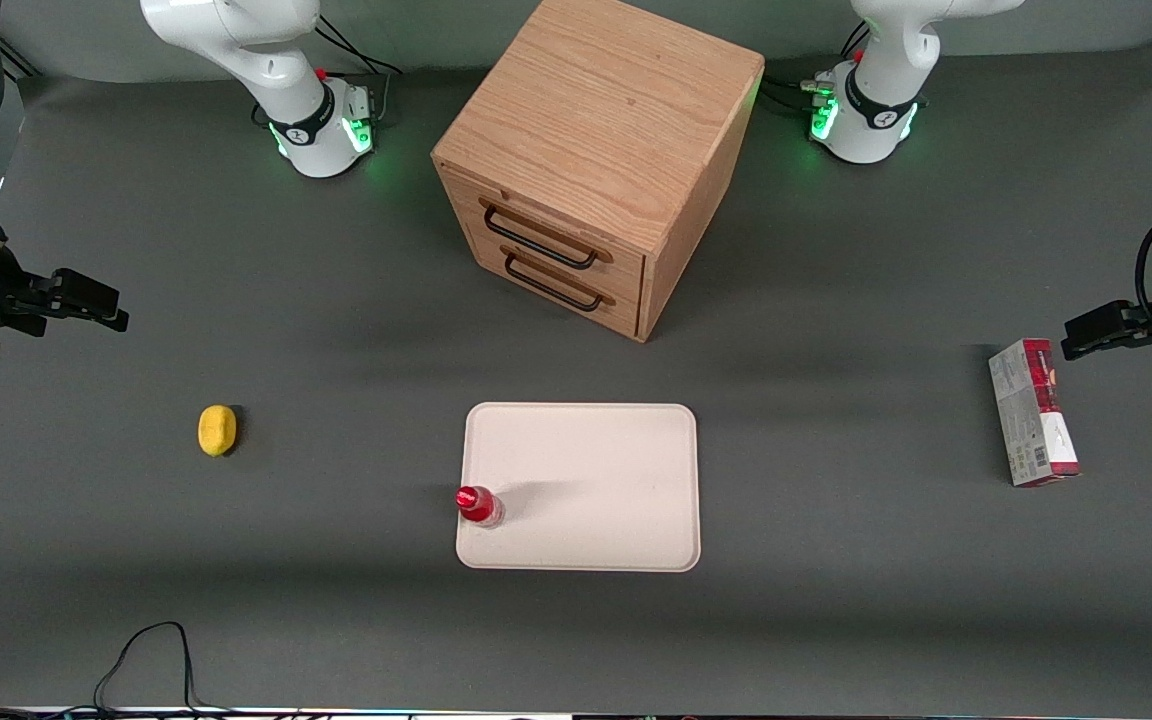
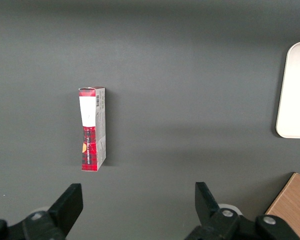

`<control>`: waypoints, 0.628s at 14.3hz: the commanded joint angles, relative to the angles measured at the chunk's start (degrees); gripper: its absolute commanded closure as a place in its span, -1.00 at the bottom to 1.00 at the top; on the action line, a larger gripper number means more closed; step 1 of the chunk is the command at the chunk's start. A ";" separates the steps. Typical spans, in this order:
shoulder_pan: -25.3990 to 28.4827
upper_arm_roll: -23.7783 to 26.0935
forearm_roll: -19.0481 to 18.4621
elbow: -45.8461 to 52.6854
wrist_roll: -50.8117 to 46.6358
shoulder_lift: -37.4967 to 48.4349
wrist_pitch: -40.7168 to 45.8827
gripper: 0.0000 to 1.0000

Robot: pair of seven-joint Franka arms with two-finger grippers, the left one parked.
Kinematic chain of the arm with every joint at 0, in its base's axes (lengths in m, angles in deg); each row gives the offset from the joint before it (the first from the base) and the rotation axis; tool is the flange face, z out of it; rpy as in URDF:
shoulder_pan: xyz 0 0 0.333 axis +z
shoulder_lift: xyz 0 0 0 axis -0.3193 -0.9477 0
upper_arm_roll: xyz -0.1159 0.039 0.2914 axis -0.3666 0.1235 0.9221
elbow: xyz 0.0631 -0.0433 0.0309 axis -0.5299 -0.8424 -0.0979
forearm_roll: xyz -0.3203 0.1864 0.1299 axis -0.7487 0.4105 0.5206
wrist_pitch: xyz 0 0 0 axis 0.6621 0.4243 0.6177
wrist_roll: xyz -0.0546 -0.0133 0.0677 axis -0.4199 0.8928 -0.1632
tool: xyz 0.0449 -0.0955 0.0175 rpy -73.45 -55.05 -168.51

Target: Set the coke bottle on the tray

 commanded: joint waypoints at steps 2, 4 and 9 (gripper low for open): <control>-0.19 0.34 -1.42 -1.32 -0.76 1.61 -0.26 -1.00; -0.19 0.34 -1.33 -1.41 -0.84 1.61 -0.17 -1.00; -0.28 0.34 -2.48 -1.41 -0.23 1.52 -0.17 -1.00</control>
